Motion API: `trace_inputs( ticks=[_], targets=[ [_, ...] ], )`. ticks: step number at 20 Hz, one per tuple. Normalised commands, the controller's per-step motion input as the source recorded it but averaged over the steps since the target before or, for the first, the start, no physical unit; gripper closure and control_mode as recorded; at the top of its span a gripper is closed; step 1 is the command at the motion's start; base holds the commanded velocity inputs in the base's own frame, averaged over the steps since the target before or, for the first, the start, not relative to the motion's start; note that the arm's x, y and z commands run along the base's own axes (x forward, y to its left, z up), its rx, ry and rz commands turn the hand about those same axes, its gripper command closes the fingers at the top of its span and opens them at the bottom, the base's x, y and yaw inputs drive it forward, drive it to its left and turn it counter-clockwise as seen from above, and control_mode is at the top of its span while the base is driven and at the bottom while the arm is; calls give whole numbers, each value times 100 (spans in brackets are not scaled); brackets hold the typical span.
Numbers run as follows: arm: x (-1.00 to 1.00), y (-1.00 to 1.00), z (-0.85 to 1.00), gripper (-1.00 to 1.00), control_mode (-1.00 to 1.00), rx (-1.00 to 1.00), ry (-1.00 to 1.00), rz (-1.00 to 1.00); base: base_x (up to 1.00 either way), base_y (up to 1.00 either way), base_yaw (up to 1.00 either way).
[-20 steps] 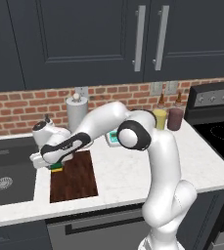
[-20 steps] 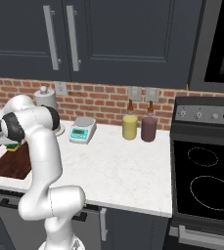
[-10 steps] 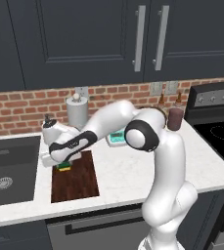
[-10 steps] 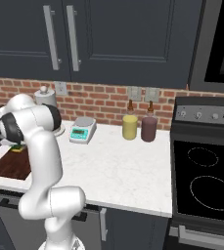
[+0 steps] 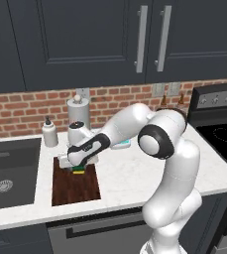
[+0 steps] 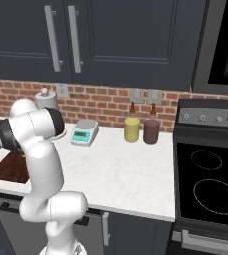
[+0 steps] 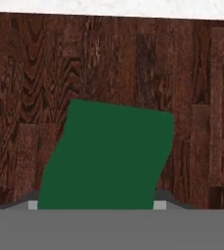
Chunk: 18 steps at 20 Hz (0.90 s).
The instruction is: Pick up the sponge from the counter and clean the cutting board by briefly scrubbing or pressing down on the cutting board. Once finished, release the sponge.
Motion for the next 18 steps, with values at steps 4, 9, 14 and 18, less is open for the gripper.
trace_inputs(
  ticks=[4, 9, 14, 18],
  targets=[
    [0, -55, -24, 100, -100, 13, 0, 0, 0, 0, 0],
    [0, -36, -19, 100, -100, 2, 0, 3, 0, 0, 0],
    [0, -27, -4, 100, -100, -1, 0, 9, 0, 0, 0],
    [-5, -26, 0, 100, -100, -7, -4, 8, 0, 0, 0]
  ],
)
